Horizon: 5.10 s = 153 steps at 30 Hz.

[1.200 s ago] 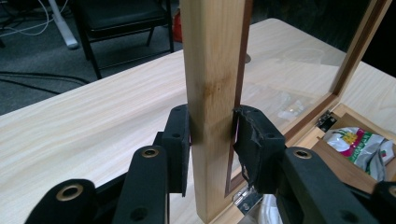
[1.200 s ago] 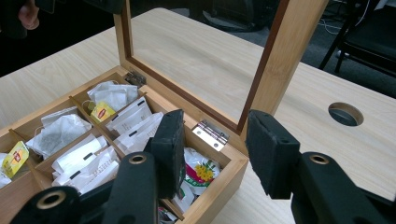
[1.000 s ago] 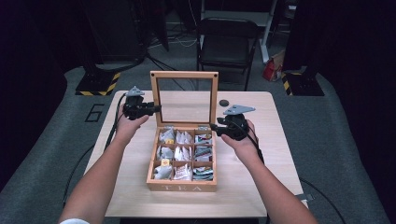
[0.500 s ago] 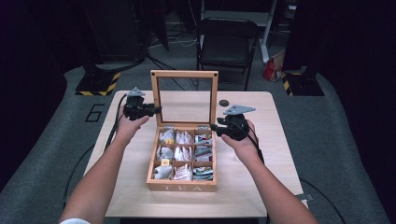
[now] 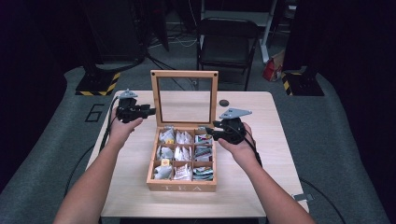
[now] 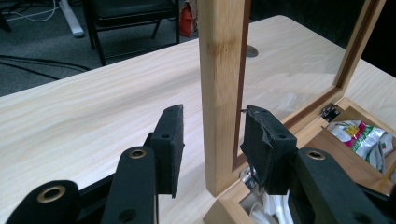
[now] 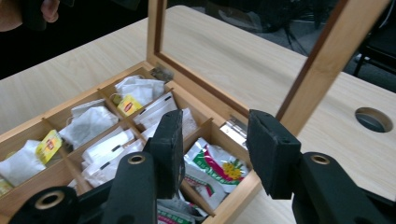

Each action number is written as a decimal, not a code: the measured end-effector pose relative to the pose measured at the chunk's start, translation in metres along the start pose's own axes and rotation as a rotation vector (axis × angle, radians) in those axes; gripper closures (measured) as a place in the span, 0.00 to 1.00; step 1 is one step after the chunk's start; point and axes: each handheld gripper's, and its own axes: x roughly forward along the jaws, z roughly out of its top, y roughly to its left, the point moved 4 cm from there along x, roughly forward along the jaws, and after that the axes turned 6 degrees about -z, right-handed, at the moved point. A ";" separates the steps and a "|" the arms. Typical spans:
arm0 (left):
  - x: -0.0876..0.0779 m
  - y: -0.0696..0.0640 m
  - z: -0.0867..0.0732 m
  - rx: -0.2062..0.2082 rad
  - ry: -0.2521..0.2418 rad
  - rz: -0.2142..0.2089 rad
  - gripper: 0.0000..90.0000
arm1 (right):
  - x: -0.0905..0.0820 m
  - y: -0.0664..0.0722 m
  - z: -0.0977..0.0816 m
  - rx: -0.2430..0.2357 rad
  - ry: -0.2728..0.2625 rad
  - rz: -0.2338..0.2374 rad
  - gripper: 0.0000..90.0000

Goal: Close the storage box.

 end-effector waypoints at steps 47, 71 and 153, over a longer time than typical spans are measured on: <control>-0.018 -0.014 -0.009 0.016 0.010 -0.024 0.61 | 0.033 0.094 -0.015 -0.120 0.062 0.254 0.61; -0.020 -0.016 -0.011 0.020 0.005 -0.027 0.60 | 0.046 0.126 -0.021 -0.177 0.097 0.344 0.70; -0.032 -0.013 -0.005 0.019 -0.014 -0.008 0.60 | 0.038 0.140 0.005 -0.247 0.112 0.435 1.00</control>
